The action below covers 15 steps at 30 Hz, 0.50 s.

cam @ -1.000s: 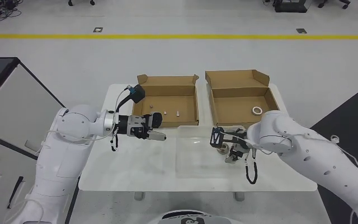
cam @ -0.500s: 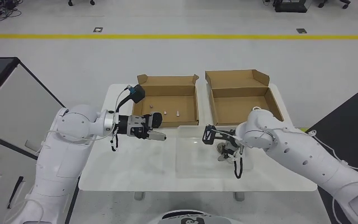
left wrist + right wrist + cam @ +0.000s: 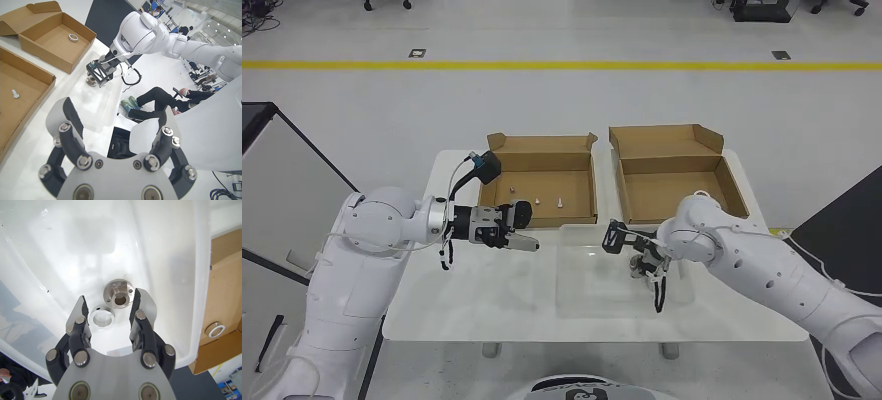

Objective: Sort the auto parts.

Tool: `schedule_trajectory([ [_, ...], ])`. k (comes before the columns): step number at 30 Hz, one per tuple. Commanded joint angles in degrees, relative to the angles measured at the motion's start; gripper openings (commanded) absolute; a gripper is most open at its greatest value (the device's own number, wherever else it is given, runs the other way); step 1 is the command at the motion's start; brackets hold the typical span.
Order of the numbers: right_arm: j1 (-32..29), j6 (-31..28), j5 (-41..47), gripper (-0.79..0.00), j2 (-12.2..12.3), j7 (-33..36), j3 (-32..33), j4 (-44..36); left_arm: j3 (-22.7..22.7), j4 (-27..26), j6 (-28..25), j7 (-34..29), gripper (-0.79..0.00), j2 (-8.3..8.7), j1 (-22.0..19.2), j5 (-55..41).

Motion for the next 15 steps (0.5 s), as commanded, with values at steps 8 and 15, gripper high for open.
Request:
schedule_trajectory([
  [8, -0.18, 1.69, -1.76, -0.406, -0.74, 0.67, -0.06, 1.02, 0.00, 0.00, 0.00, 0.00, 0.000, 0.00, 0.00, 0.00],
  [15, -0.78, 2.66, -3.18, -0.419, -0.98, 1.10, 0.31, 0.95, 0.00, 0.00, 0.00, 0.00, 0.000, 0.00, 0.00, 0.00],
])
